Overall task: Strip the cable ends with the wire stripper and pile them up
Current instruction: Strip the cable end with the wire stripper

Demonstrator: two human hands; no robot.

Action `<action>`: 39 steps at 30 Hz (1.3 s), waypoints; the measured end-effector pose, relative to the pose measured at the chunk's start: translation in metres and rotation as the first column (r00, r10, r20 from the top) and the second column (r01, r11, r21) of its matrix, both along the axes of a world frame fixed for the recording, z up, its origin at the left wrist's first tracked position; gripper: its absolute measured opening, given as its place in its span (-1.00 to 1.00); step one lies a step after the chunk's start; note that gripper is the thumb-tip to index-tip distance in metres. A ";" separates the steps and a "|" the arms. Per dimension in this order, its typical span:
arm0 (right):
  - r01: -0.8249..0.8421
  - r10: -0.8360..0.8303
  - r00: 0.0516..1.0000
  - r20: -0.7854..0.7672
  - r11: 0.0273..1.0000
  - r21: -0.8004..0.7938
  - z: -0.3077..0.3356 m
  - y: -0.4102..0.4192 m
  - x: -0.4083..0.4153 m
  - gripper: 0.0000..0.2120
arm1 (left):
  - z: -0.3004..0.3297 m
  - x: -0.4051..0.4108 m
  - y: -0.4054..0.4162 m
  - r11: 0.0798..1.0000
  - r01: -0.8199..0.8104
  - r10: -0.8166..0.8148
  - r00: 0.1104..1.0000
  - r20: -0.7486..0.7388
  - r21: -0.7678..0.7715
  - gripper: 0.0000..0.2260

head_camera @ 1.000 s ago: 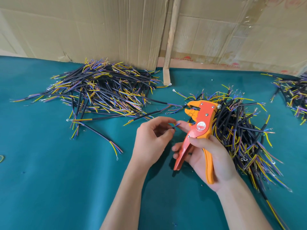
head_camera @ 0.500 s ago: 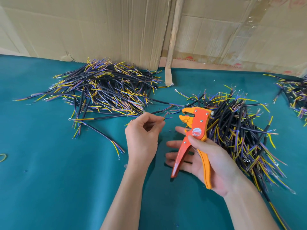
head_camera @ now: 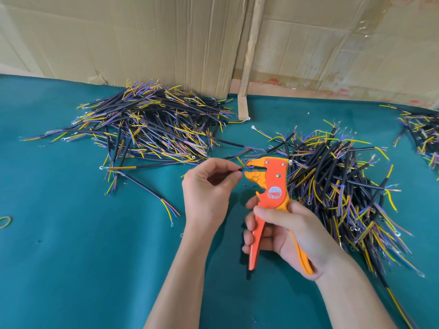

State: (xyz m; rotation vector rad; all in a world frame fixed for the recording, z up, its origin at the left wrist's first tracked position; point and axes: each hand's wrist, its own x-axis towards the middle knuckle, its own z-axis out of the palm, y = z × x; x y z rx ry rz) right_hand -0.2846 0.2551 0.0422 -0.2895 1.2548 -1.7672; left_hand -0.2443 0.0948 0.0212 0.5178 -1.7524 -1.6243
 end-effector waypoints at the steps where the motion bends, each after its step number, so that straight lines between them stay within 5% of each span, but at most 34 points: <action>1: -0.008 0.008 1.000 -0.010 1.000 0.003 0.000 0.000 0.000 -0.81 | 0.000 0.000 0.000 1.000 -0.001 0.001 1.000 -0.007 0.007 -0.78; 39: -0.032 0.032 0.998 -0.049 0.999 0.005 0.002 0.003 -0.002 -0.85 | 0.001 0.001 0.001 0.999 0.023 -0.021 0.999 -0.040 0.035 -0.78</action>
